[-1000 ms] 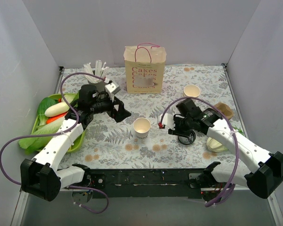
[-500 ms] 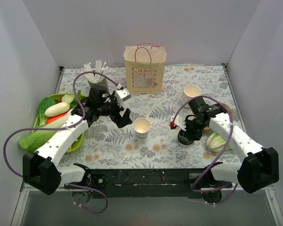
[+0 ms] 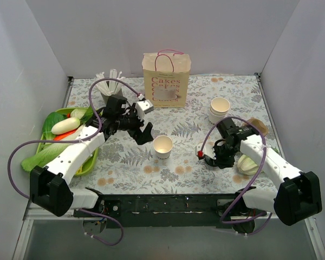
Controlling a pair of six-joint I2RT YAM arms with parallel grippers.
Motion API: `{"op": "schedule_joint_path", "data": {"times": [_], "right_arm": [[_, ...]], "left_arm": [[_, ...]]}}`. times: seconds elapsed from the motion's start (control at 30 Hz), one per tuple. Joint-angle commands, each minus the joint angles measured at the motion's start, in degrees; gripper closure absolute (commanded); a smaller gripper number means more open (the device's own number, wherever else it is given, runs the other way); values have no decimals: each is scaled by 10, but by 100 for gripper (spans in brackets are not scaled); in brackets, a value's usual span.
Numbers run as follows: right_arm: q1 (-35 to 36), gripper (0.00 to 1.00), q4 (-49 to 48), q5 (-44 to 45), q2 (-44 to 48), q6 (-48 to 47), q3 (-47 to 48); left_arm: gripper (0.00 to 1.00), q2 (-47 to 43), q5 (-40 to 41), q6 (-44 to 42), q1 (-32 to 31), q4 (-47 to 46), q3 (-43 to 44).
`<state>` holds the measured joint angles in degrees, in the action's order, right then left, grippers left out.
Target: Pack the takeout coffee
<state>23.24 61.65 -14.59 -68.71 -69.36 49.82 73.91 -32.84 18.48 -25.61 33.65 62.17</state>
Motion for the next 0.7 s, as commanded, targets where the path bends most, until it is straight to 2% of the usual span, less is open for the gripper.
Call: {"op": "schedule_joint_path", "data": {"times": [0.0, 0.67], "right_arm": [[-2, 62, 6, 32, 9, -118, -19], [-3, 69, -86, 50, -39, -109, -46]], "left_arm": [[8, 4, 23, -10, 2, 12, 37], [7, 29, 35, -7, 1, -1, 50]]}}
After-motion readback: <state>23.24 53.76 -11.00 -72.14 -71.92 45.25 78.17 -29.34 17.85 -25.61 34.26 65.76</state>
